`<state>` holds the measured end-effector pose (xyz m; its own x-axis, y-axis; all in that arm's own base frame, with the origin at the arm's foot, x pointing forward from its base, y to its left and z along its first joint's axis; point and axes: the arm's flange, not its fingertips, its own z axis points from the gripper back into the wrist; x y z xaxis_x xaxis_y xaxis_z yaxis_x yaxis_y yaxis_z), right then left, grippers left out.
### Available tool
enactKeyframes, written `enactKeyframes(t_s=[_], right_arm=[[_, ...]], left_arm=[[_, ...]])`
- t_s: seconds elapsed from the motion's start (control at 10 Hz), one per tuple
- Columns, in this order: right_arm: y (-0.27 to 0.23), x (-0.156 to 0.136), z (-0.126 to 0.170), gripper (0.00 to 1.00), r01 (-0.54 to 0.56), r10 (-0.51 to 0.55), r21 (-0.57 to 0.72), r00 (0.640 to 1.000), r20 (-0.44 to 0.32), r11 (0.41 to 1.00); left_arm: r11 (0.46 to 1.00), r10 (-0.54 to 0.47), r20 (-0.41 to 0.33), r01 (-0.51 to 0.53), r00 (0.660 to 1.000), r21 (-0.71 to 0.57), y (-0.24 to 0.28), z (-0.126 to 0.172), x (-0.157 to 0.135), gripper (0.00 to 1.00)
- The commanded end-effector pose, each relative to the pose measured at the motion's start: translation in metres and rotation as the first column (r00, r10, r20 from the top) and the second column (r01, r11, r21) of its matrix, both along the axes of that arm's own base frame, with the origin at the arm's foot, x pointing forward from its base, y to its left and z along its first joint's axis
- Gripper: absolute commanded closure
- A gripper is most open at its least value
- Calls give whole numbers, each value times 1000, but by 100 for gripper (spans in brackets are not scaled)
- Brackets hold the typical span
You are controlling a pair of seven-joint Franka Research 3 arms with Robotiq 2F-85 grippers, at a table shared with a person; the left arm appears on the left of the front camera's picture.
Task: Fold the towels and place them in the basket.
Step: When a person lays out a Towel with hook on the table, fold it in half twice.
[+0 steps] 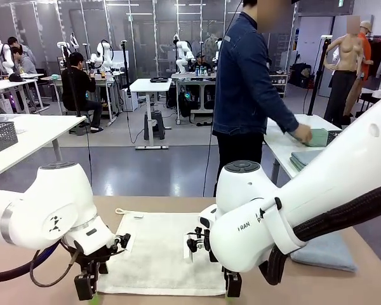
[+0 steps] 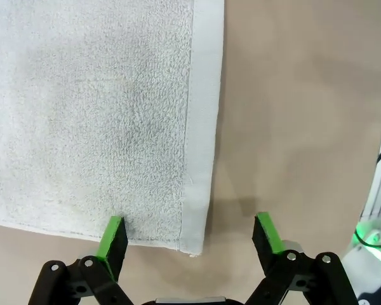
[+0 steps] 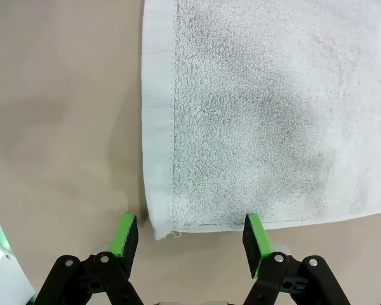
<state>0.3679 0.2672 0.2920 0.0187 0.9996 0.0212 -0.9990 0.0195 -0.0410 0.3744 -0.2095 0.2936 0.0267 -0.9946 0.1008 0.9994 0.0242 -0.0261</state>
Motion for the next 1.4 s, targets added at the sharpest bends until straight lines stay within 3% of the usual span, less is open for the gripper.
enactKeyframes(t_s=[0.0, 0.1, 0.2, 0.3, 0.4, 0.5, 0.6, 0.7, 0.8, 1.3], right_arm=[[6, 3, -8, 17, 25, -25, -10, 1000, 19, 1000], [6, 6, -8, 17, 25, -25, -9, 1000, 18, 1000], [6, 5, -9, 17, 27, -27, -6, 1000, 8, 1000], [7, 6, -10, 27, 27, -27, -4, 1000, 7, 1000], [7, 7, -10, 63, 26, -26, -3, 1000, 10, 1000], [7, 6, -8, 87, 27, -27, -2, 1000, 13, 1000], [6, 6, -7, 100, 30, -30, 0, 999, 13, 1000], [6, 7, -5, 100, 35, -35, -2, 999, 13, 999], [5, 8, -4, 100, 35, -35, -3, 999, 13, 999], [6, 6, 15, 100, 35, -35, 6, 999, 23, 999]], left_arm=[[1000, 11, -10, -11, 1000, 26, -8, 1, 6, 6], [1000, 13, -11, -13, 1000, 27, -8, 1, 8, 34], [999, 15, -17, -14, 1000, 32, -8, 1, 6, 48], [999, 13, -18, -12, 1000, 37, -8, 1, 7, 93], [999, 12, -19, -11, 1000, 36, -9, 1, 7, 100], [999, 10, -19, -10, 1000, 39, -9, 2, 7, 100], [999, 11, -20, -10, 1000, 41, -8, 1, 7, 100], [999, 9, -17, -8, 1000, 39, -8, 2, 8, 96], [999, 11, -18, -11, 1000, 35, -7, 4, 9, 100], [1000, 3, -14, -3, 1000, 10, -7, 23, 6, 100]])
